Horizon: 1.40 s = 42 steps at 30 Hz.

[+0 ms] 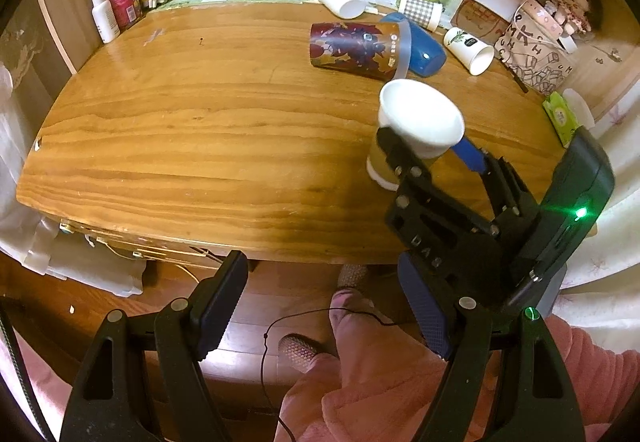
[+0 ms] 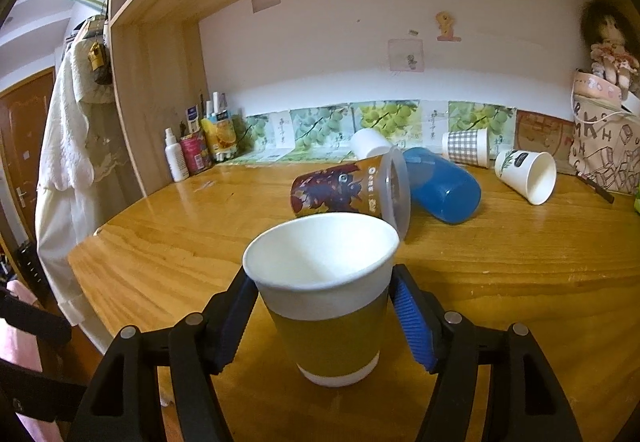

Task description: Flip cup upright

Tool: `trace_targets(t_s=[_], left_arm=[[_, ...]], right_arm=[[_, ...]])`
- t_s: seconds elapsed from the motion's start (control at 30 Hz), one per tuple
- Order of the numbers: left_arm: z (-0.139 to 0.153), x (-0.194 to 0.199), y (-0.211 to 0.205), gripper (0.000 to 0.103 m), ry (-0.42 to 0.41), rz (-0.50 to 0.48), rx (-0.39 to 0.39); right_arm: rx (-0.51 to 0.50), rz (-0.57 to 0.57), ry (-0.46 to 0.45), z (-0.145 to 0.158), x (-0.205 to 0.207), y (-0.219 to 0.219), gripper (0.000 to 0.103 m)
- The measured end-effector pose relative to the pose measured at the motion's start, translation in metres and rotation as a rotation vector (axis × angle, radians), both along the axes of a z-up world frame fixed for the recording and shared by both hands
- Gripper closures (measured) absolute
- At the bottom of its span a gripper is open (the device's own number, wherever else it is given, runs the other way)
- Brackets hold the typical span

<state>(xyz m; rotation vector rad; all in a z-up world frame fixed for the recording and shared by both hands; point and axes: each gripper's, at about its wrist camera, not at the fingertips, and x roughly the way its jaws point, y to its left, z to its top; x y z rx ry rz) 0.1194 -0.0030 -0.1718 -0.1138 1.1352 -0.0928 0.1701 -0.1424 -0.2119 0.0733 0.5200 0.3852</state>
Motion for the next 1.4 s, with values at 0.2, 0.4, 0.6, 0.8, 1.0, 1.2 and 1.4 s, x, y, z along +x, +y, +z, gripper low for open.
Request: trace_targets(t_s=[0.2,0.4,0.6,0.8,1.0,1.2,1.4], left_arm=[[0.005,-0.006,0.001,0.022,-0.028,0.016,-0.035],[0.007,-0.013,0.004,0.022,-0.025,0.065,-0.07],[0.016,-0.023,0.004,0.022,-0.034,0.154,-0.02],[0.041,-0.021,-0.003,0.022,-0.114,0.205,0.073],[0.074,-0.009,-0.015,0.021,-0.197,0.242,0.093],[0.102,-0.004,-0.032,0.015,-0.26,0.224,0.145],[0.131,-0.011,-0.036,0.001,-0.348,0.224,0.151]], right_arm=[[-0.035,0.038,0.076,-0.002,0.0,0.003,0.029],[-0.081,0.036,0.169,-0.006,-0.007,-0.002,0.022],[-0.14,0.031,0.28,0.003,-0.022,-0.02,0.021],[-0.144,0.034,0.415,0.034,-0.028,-0.045,0.015],[-0.155,0.032,0.482,0.07,-0.019,-0.066,0.015],[-0.157,0.046,0.453,0.117,-0.021,-0.078,0.009],[-0.098,-0.007,0.395,0.165,-0.038,-0.089,0.003]])
